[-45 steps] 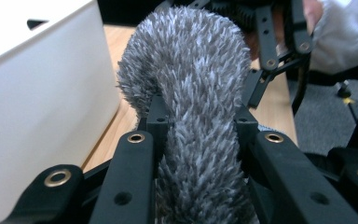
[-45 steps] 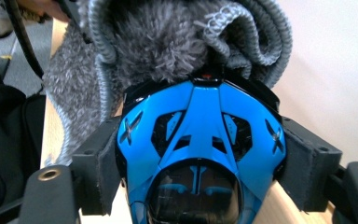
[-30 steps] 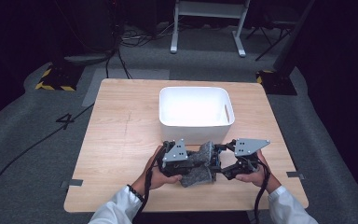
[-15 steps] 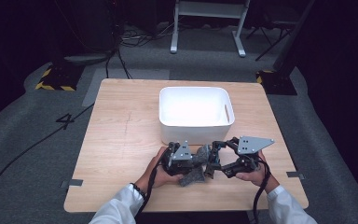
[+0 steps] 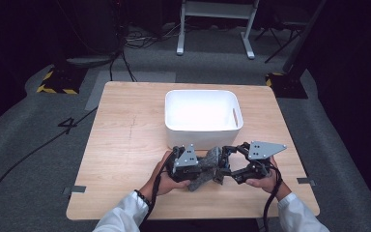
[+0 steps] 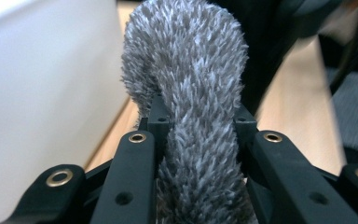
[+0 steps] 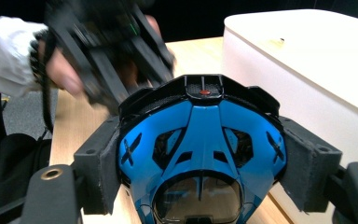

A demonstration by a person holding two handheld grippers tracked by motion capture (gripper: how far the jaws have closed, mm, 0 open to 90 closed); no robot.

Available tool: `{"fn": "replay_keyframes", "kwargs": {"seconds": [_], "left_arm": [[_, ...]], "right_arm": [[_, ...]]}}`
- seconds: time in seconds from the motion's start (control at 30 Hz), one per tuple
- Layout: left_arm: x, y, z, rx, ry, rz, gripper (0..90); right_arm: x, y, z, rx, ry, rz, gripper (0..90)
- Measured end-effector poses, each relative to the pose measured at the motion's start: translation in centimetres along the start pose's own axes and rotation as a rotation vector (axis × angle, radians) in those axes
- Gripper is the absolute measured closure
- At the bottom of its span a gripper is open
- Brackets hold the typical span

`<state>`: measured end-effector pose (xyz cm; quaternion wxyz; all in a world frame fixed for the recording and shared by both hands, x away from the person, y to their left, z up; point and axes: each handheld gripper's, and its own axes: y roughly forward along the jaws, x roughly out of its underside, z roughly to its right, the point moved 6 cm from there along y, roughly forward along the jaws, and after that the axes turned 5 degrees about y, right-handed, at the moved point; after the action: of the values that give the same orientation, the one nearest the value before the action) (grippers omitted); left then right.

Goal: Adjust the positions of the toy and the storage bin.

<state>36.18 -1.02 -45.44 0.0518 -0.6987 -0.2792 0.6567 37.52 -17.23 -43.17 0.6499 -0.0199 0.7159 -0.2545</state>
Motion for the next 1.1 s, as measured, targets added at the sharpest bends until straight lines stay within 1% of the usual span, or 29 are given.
{"fn": "replay_keyframes", "kwargs": {"seconds": [0.07,0.13,0.17,0.2,0.27,0.3,0.37,0.43,0.5,0.57,0.73,0.83,0.9,0.97,1.0,1.03,1.1], "left_arm": [[-0.8,-0.6,0.4,0.004,0.013,0.037,70.6],[-1.4,-1.0,0.8,0.008,0.023,0.059,70.7],[-1.6,-1.1,0.9,0.006,0.033,0.061,70.7],[-1.7,-1.2,1.0,0.013,0.040,0.062,70.7],[-1.6,-1.1,1.1,0.025,0.036,0.061,70.7],[-1.4,-1.0,1.1,0.029,0.037,0.052,70.7],[-1.1,-0.5,1.1,0.034,0.024,0.041,70.7],[-0.5,0.0,1.0,0.034,0.028,0.011,70.7],[0.1,0.5,1.0,0.041,0.019,-0.008,70.7],[0.6,0.9,0.9,0.036,0.026,-0.040,70.7],[1.9,2.1,0.8,0.049,0.005,-0.085,70.7],[3.0,3.0,0.9,0.044,0.024,-0.150,70.7],[3.8,3.6,0.9,0.056,0.010,-0.181,70.6],[4.5,4.0,0.8,0.053,0.011,-0.214,70.7],[4.7,4.2,0.9,0.058,0.000,-0.218,70.6],[4.8,4.4,0.9,0.062,-0.001,-0.223,70.6],[5.1,4.6,0.8,0.052,0.004,-0.243,70.6]], "right_arm": [[0.1,-0.1,0.2,0.008,0.007,0.003,25.6],[0.1,-0.2,0.4,0.013,0.018,0.012,25.6],[0.0,-0.3,0.5,0.015,0.022,0.016,25.6],[0.0,-0.3,0.6,0.015,0.026,0.020,25.6],[-0.1,-0.5,0.6,0.024,0.030,0.030,25.6],[-0.2,-0.6,0.6,0.028,0.028,0.033,25.6],[-0.2,-0.6,0.7,0.032,0.030,0.039,25.6],[-0.2,-0.7,0.7,0.036,0.034,0.042,25.6],[-0.3,-0.8,0.8,0.039,0.041,0.050,25.6],[-0.4,-0.9,0.9,0.042,0.047,0.058,25.6],[-0.5,-1.0,1.0,0.047,0.046,0.062,25.5],[-0.5,-1.0,0.8,0.043,0.046,0.059,25.5],[-0.6,-1.0,0.8,0.045,0.044,0.058,25.5],[-0.7,-1.1,0.6,0.039,0.043,0.065,25.6],[-0.8,-1.1,0.5,0.036,0.044,0.066,25.5],[-0.8,-1.1,0.4,0.034,0.043,0.067,25.5],[-0.9,-1.1,0.3,0.032,0.039,0.067,25.5]]}}
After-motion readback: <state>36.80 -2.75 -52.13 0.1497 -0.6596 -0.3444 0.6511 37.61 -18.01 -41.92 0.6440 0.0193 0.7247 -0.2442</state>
